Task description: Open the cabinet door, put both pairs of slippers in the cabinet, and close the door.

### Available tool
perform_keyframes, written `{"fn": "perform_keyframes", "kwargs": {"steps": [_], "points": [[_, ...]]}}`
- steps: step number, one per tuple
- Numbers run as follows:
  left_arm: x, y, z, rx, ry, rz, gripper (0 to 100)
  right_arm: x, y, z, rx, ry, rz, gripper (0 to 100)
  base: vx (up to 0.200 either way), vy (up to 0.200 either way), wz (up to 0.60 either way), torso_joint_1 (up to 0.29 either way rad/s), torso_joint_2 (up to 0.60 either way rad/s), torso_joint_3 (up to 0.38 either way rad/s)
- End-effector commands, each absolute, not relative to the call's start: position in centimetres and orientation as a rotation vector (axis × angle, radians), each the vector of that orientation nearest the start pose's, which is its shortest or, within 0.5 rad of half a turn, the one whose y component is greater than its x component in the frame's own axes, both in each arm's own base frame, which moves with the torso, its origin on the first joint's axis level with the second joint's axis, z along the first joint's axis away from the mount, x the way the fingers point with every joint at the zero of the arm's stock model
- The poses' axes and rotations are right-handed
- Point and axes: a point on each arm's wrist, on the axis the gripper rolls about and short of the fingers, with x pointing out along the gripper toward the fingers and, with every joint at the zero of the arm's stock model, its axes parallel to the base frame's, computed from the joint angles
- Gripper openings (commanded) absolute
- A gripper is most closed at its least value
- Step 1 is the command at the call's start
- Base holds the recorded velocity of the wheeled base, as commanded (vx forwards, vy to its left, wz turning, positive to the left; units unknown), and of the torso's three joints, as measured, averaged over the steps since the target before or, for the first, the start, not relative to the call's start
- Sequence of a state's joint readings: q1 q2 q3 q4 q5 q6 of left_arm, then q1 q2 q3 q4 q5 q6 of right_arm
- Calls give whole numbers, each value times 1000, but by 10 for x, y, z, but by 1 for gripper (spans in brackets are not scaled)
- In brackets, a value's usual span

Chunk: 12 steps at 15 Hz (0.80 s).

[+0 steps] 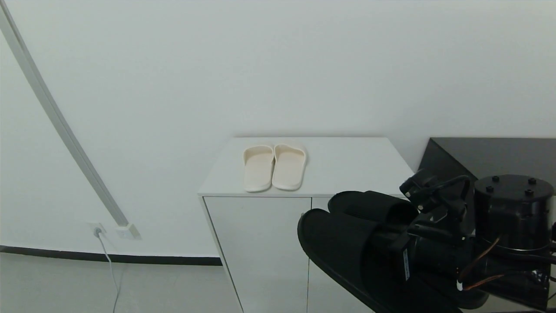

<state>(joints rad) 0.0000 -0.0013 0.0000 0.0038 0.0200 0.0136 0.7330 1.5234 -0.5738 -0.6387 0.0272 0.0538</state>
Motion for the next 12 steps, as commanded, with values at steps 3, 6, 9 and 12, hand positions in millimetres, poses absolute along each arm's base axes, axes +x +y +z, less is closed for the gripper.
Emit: {"fn": "perform_keyframes", "kwargs": {"steps": [3, 6, 9, 12], "points": [[-23, 0, 75, 12, 3, 20, 100, 182, 167, 168, -63, 325, 753, 0, 0, 0, 0, -199, 463, 266], [-23, 0, 75, 12, 5, 20, 100, 181, 166, 167, -64, 330, 753, 0, 0, 0, 0, -224, 551, 318], [-23, 0, 75, 14, 3, 20, 100, 181, 166, 167, -65, 331, 751, 0, 0, 0, 0, -219, 546, 323], [-23, 0, 76, 12, 2, 20, 100, 180, 165, 166, -64, 331, 754, 0, 0, 0, 0, -199, 526, 320]]}}
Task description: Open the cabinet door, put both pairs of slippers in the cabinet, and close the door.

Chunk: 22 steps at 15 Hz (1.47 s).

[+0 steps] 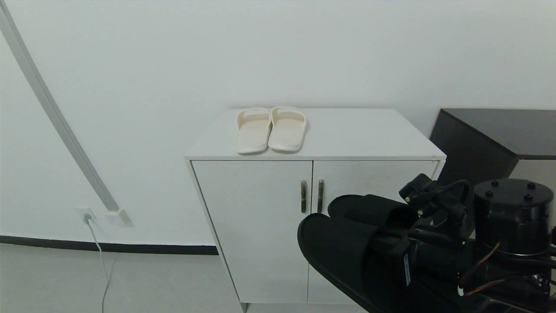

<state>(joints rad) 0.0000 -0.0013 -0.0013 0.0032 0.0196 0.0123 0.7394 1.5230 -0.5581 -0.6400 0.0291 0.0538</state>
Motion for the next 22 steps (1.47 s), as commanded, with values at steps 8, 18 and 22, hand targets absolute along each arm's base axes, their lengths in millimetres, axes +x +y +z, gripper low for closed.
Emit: {"fn": "perform_keyframes", "kwargs": {"steps": [8, 18, 22], "points": [[-23, 0, 76, 12, 2, 20, 100, 177, 165, 168, -64, 327, 762, 0, 0, 0, 0, -163, 487, 323], [-23, 1, 75, 12, 3, 29, 100, 177, 165, 165, -73, 335, 764, 0, 0, 0, 0, -83, 450, 372], [-23, 0, 76, 11, 0, 20, 100, 177, 165, 164, -75, 339, 761, 0, 0, 0, 0, 2, 81, 77]]}}
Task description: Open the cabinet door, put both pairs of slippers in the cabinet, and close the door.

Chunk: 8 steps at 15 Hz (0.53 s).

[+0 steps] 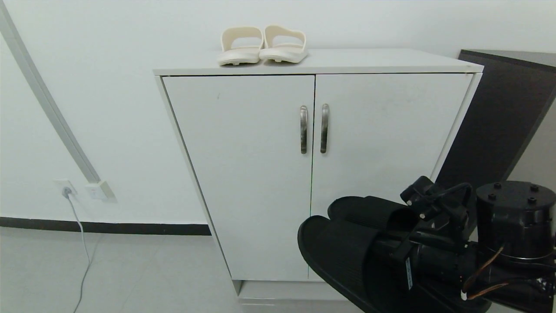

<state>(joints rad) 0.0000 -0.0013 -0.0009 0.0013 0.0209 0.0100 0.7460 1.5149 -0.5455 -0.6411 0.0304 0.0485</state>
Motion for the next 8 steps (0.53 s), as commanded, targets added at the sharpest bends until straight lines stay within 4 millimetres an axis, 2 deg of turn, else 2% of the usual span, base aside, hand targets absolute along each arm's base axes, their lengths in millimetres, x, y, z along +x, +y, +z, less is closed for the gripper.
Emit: {"fn": "perform_keyframes", "kwargs": {"steps": [1, 4, 8], "points": [[-23, 0, 75, 11, 2, 21, 100, 178, 165, 163, -74, 341, 760, 0, 0, 0, 0, 0, 0, 0], [-23, 1, 75, 11, 3, 40, 100, 178, 165, 163, -76, 341, 761, 0, 0, 0, 0, 0, 0, 0], [-22, 1, 78, 17, 19, 66, 100, 177, 164, 163, -76, 341, 761, 0, 0, 0, 0, 2, 112, 95]]}}
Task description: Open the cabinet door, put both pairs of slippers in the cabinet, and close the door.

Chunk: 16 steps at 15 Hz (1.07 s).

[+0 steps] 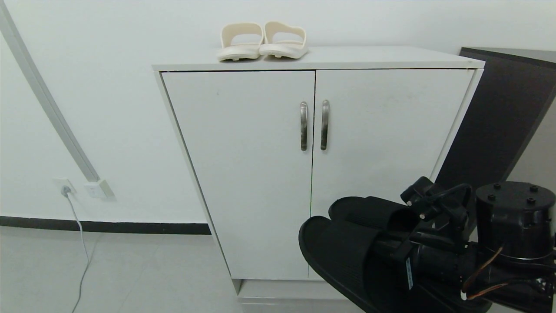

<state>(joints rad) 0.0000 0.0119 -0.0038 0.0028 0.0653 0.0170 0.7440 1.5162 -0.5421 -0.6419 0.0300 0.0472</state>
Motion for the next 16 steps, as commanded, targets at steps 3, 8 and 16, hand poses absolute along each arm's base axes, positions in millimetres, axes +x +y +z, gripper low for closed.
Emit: {"fn": "perform_keyframes", "kwargs": {"steps": [3, 8, 16], "points": [[-21, 2, 78, 51, 26, 55, 100, 174, 162, 160, -80, 346, 759, 0, 0, 0, 0, 0, 0, 0], [0, -2, 142, -20, 97, -111, 100, 177, 165, 153, -101, 351, 767, 0, 0, 0, 0, 0, 0, 0], [98, -17, 181, -10, 132, -471, 100, 178, 166, 154, -99, 343, 765, 0, 0, 0, 0, 0, 0, 0]]}}
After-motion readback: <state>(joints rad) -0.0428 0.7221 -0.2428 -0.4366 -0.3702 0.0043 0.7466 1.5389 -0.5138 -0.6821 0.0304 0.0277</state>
